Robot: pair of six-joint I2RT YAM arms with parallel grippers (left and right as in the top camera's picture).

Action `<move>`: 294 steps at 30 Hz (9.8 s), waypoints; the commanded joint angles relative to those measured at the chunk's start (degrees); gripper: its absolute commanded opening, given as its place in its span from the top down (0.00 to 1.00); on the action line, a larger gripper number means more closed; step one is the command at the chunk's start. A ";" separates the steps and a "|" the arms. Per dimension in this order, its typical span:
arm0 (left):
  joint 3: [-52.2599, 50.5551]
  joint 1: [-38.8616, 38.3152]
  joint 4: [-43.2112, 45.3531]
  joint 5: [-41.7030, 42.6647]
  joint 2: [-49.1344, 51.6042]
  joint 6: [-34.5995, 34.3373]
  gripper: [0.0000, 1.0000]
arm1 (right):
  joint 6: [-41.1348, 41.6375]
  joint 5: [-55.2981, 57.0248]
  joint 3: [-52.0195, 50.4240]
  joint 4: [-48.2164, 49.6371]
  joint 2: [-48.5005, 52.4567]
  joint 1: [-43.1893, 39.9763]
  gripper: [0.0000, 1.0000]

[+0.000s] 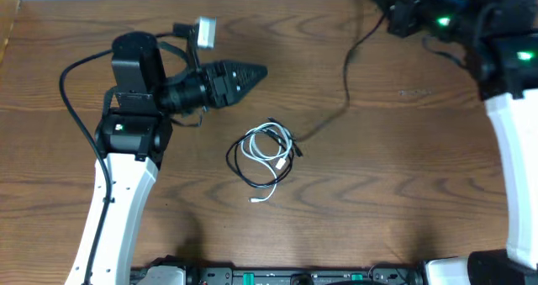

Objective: Untangle cables

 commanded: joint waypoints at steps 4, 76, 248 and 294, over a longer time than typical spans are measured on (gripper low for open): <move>0.24 0.24 -14.97 -17.27 -0.42 12.13 0.51 | 1.11 8.22 5.84 1.38 0.55 -3.50 0.99; -0.04 0.20 -24.15 -29.20 3.74 16.81 0.50 | -0.46 19.58 20.52 0.02 37.24 -31.23 0.01; 4.09 -14.43 -25.70 -42.42 10.05 5.70 0.64 | 25.49 -36.06 -4.26 18.01 6.54 -4.17 0.99; 4.09 -14.43 -26.67 -42.42 10.05 6.73 0.58 | 1.60 54.21 4.96 7.91 21.46 -38.23 0.79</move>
